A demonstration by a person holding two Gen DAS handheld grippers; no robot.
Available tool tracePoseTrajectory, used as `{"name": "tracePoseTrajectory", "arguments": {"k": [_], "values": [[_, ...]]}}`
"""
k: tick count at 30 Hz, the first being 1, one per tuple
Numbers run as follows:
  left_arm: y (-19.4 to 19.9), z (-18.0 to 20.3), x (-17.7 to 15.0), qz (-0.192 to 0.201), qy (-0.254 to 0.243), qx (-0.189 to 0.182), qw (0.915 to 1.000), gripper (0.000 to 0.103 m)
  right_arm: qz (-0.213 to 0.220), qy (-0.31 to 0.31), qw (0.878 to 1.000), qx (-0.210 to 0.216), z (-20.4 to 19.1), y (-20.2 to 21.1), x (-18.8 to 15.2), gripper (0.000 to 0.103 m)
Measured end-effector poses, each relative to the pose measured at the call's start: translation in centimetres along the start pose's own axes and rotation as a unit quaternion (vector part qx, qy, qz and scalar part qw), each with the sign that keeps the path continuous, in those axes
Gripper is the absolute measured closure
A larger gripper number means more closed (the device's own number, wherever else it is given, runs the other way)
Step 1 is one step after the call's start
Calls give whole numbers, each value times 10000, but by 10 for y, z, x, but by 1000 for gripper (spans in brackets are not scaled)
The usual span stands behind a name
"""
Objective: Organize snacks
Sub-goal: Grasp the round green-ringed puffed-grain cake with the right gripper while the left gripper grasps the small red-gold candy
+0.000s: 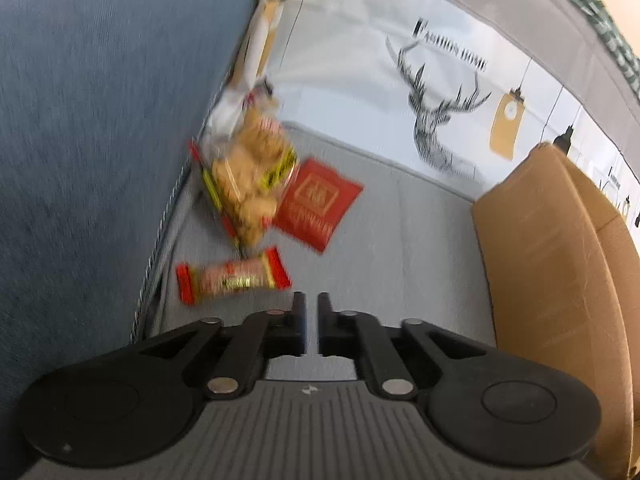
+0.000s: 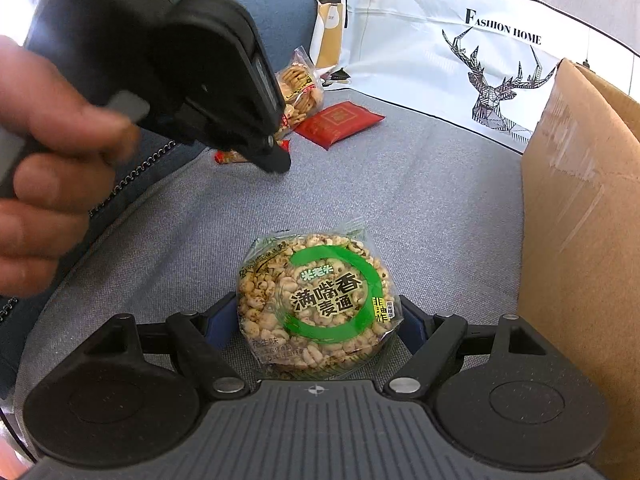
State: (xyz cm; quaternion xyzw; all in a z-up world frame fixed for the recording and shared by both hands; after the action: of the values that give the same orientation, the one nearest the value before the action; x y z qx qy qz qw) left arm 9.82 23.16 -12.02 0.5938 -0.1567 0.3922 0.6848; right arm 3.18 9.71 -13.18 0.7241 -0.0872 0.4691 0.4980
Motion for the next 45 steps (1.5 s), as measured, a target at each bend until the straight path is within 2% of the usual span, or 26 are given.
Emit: {"name": "tracePoseTrajectory", "arguments": {"k": [1, 3, 4, 7, 8, 11, 12, 14, 15, 16, 18, 20, 21, 22, 24, 26, 27, 29, 30, 31, 45], "values": [[2, 5, 1, 173, -296, 250, 9991, 77, -1, -4, 10000, 4, 0, 0, 0, 21], [5, 16, 2, 510, -946, 754, 9913, 71, -3, -9, 10000, 9, 1, 0, 0, 21], [4, 19, 1, 598, -1160, 878, 9876, 70, -6, -13, 10000, 11, 1, 0, 0, 21], [-5, 23, -4, 616, -1476, 947, 9826, 57, -15, -12, 10000, 26, 1, 0, 0, 21], [-10, 23, -6, 580, -1584, 989, 9807, 55, -18, -22, 10000, 32, 2, 0, 0, 21], [-29, 23, -13, 338, -1874, 1081, 9757, 41, -29, -36, 10000, 47, 2, -1, 1, 21], [-29, 21, -16, 412, -1909, 1064, 9750, 39, -31, -38, 10000, 50, 2, -1, 1, 21], [-30, 18, -13, 362, -1733, 1031, 9788, 44, -34, -30, 10000, 58, 2, -1, 1, 21], [-28, 16, -9, 291, -1568, 1042, 9817, 57, -35, -31, 10000, 63, 3, -1, 1, 21], [-24, 13, -7, 231, -1408, 996, 9847, 61, -36, -35, 10000, 68, 3, -1, 1, 21], [-19, 11, -4, 71, -1196, 774, 9898, 62, -39, -32, 10000, 70, 3, -2, 1, 21], [-15, 12, -4, 25, -1206, 746, 9899, 62, -47, -37, 10000, 62, 3, -3, 2, 21], [-13, 14, -5, 85, -1291, 731, 9889, 58, -48, -41, 10000, 56, 3, -3, 2, 21], [-13, 16, -6, 147, -1417, 736, 9871, 48, -48, -39, 10000, 50, 2, -3, 2, 21], [-17, 20, -13, 135, -1698, 796, 9822, 43, -46, -36, 10000, 48, 2, -3, 2, 21], [-24, 23, -18, 47, -1935, 976, 9762, 42, -44, -17, 10000, 49, 2, -2, 1, 21], [-24, 22, -17, 32, -1856, 961, 9779, 44, -42, -7, 10000, 52, 2, -2, 1, 21], [-23, 16, -13, -86, -1590, 874, 9834, 60, -45, -6, 10000, 59, 2, -2, 1, 21], [-23, 14, -12, -141, -1505, 816, 9851, 75, -48, -12, 10000, 59, 2, -2, 2, 21], [-23, 13, -12, -181, -1417, 735, 9870, 79, -47, -8, 10000, 54, 2, -2, 2, 21], [-18, 16, -14, -309, -1304, 664, 9888, 83, -39, 4, 10000, 63, 2, -2, 1, 21]]}}
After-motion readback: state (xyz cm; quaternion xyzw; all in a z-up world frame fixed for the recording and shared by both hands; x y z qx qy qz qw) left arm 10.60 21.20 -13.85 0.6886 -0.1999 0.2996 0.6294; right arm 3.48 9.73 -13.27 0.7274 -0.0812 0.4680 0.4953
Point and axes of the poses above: each gripper's, at about its wrist camera, not at the fingertips, and y roughly against the way its jaws point, z to its right, x to its top, the point moved 3 cm from there along -y, roughly the way its jaws point, and after that the axes turned 8 degrees about z, right-handed, at the moved point
